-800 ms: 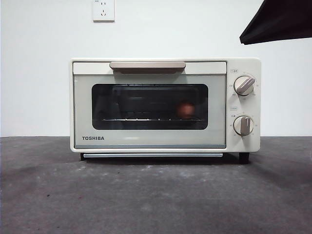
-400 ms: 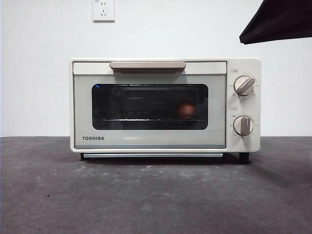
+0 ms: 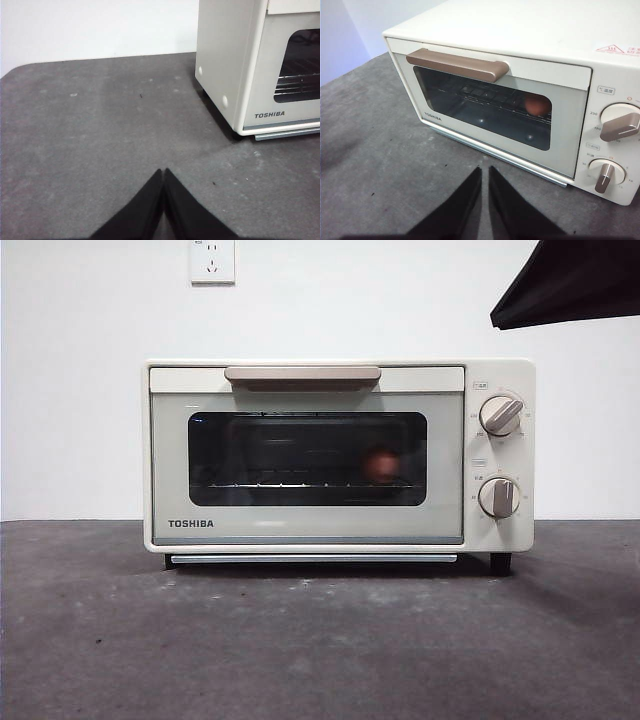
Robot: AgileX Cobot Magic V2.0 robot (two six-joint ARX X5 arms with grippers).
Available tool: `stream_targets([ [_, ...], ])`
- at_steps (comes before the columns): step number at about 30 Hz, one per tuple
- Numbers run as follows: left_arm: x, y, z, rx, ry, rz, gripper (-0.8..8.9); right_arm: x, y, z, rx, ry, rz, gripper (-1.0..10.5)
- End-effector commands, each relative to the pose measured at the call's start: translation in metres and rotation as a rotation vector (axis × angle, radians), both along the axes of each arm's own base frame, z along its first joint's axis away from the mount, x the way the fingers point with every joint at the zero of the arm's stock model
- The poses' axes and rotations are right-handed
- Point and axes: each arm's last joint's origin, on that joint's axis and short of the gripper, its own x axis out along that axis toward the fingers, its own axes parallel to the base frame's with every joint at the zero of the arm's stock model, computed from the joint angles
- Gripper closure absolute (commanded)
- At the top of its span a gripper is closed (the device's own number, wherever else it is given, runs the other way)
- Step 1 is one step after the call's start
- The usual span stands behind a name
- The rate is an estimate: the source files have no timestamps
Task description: Eggoven
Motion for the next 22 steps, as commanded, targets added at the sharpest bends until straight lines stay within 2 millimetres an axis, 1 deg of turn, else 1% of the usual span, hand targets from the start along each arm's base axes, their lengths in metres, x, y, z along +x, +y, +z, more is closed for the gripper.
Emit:
stream_targets([
  [1,0.001,0.0,-0.009,-0.013,0.027,0.007,8.06,0.0,0.001,0.002,-0.002,-0.014,0.006,9.4],
  [18,0.001,0.0,-0.009,-0.012,0.021,0.007,8.06,0.0,0.001,0.002,-0.002,-0.014,0.006,9.4],
  [20,0.001,0.0,-0.009,-0.012,0.021,0.007,8.06,-0.003,-0.003,0.005,0.002,-0.037,-0.005,9.4],
  [22,0.001,0.0,-0.009,-0.012,0.021,0.007,8.06,-0.006,-0.012,0.011,-0.014,-0.101,-0.047,9.4],
])
